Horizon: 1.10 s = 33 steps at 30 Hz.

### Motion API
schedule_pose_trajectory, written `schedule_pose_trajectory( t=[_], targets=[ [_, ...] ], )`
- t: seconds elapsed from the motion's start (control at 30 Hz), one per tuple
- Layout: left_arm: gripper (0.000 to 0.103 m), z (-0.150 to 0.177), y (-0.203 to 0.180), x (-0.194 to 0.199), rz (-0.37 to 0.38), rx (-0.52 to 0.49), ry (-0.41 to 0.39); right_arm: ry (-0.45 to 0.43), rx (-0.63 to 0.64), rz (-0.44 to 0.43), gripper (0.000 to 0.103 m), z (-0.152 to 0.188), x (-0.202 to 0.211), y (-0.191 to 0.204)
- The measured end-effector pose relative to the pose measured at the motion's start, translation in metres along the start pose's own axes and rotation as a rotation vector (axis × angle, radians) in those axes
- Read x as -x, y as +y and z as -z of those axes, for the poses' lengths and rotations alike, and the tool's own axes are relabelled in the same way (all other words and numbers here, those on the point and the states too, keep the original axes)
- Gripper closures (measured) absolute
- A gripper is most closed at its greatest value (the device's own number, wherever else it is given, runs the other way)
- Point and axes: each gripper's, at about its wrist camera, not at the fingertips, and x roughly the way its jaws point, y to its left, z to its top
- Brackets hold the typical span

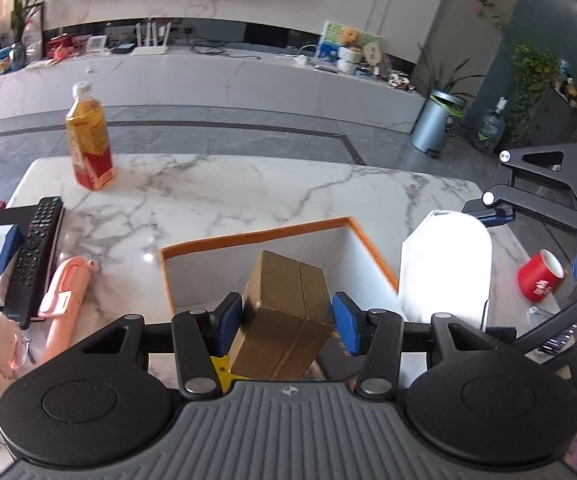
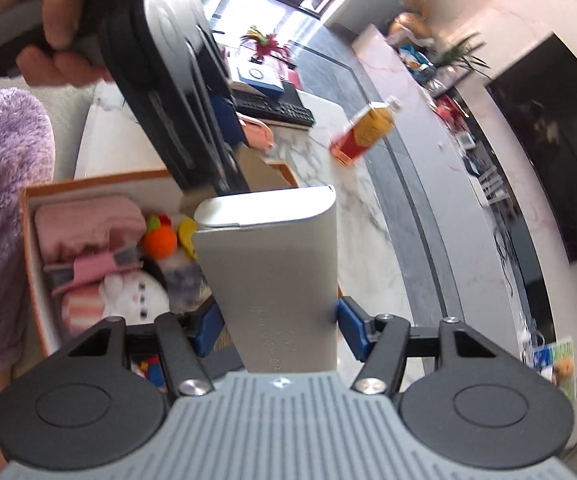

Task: Organize objects
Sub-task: 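Carry the brown box and white glasses box over the orange box with both tools, then lower the white glasses box into the box with the right tool while the left tool lowers the brown box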

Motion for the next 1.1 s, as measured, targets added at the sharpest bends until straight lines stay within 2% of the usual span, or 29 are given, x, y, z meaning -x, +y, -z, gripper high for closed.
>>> schedule_pose_trajectory(
  t=[0.2, 0.33, 0.47, 0.57, 0.73, 0.83, 0.93, 1.1],
  targets=[
    [0.045, 0.002, 0.031, -0.026, 0.006, 0.087, 0.013, 0.069, 0.066, -0.046, 0.041, -0.010, -0.050, -0.008],
    [0.045, 0.001, 0.040, -0.041, -0.031, 0.172, 0.024, 0.115, 0.086, -0.056, 0.041, -0.009, -0.092, -0.014],
    [0.045, -0.002, 0.045, -0.055, -0.059, 0.206, 0.037, 0.171, 0.101, -0.076, 0.042, -0.006, -0.128, -0.020],
    [0.045, -0.003, 0.047, -0.061, -0.047, 0.223, 0.043, 0.160, 0.105, -0.107, 0.042, -0.003, -0.141, -0.019],
    [0.046, -0.004, 0.046, -0.067, -0.107, 0.198, 0.032, 0.139, 0.063, -0.125, 0.042, -0.005, -0.159, -0.025],
    [0.046, -0.004, 0.046, -0.073, -0.133, 0.193, 0.056, 0.123, 0.062, -0.135, 0.042, -0.003, -0.163, -0.025],
    [0.046, -0.008, 0.034, -0.078, -0.194, 0.153, 0.079, 0.110, 0.061, -0.140, 0.042, -0.001, -0.163, -0.025],
    [0.046, -0.013, 0.025, -0.085, -0.247, 0.130, 0.109, 0.131, 0.052, -0.151, 0.042, 0.002, -0.167, -0.023]
  ],
)
